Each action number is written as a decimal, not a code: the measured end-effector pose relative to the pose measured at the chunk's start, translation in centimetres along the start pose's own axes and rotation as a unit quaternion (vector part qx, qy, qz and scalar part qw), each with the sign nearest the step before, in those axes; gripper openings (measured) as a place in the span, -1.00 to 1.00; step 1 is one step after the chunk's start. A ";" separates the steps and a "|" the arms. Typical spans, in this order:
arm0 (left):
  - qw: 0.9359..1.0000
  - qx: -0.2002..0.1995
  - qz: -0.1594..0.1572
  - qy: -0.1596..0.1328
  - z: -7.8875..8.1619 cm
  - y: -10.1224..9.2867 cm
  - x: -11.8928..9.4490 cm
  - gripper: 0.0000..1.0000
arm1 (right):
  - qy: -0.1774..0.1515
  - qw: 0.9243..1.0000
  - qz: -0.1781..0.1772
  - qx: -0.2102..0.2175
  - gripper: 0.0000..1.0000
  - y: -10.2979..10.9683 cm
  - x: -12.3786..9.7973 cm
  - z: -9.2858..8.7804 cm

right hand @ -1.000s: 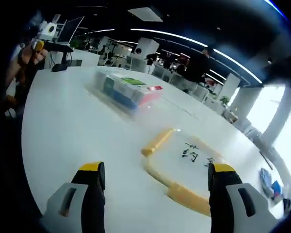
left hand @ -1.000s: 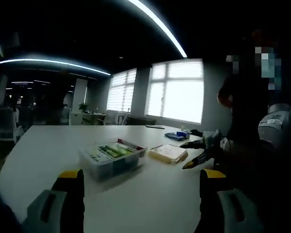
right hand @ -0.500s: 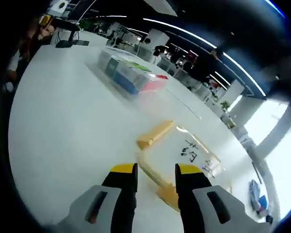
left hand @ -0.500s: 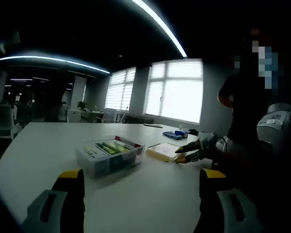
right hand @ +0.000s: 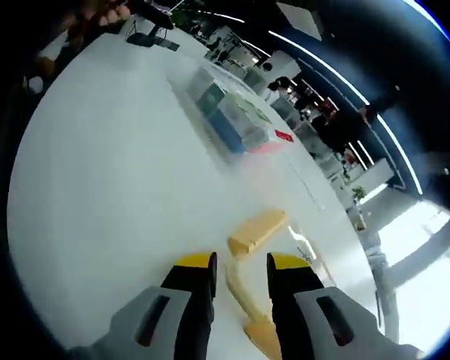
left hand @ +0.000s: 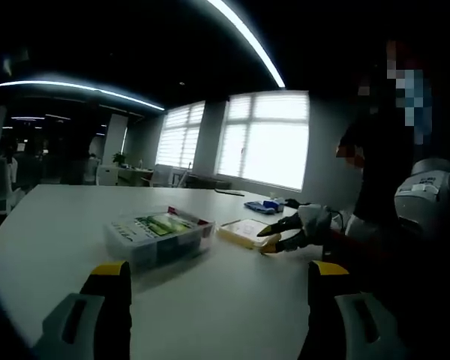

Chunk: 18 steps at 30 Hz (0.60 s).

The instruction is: Arrange the small medicine boxes into an aligned row inside the storage area until every box is upright, visible, and separated from the surrounding clutter.

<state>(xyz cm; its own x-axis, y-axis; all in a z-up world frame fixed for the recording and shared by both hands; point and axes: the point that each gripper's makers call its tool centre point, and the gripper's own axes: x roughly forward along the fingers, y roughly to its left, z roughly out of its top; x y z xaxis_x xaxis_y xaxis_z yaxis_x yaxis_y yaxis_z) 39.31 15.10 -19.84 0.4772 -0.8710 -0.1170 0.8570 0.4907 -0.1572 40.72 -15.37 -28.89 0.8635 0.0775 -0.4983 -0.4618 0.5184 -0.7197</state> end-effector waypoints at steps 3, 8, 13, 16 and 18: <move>1.000 -0.003 -0.001 0.001 -0.3 0.0 0.0 0.96 | 0.024 0.998 -0.030 -0.041 -0.54 -0.4 0.5 -0.1; 1.000 -0.007 -0.001 0.004 -0.8 0.1 -0.1 0.95 | 0.049 0.986 -0.062 -0.149 -0.64 -0.3 1.3 0.5; 1.000 -0.010 -0.003 0.002 -0.8 0.0 -0.2 0.95 | 0.075 0.963 -0.072 -0.248 -0.74 0.0 2.2 0.6; 1.000 -0.011 -0.006 -0.001 -0.8 -0.1 -0.2 0.94 | 0.076 0.953 -0.065 -0.286 -0.77 0.2 2.5 0.7; 1.000 -0.013 -0.007 -0.002 -0.8 -0.2 -0.1 0.94 | 0.078 0.949 -0.058 -0.298 -0.81 0.3 2.8 0.7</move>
<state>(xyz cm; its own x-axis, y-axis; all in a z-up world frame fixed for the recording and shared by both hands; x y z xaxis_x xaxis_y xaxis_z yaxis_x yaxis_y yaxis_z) 38.91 15.11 -20.60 0.4659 -0.8779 -0.1110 0.8584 0.4788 -0.1839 43.10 -14.43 -30.16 0.8963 -0.1024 -0.4314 -0.4387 -0.0625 -0.8965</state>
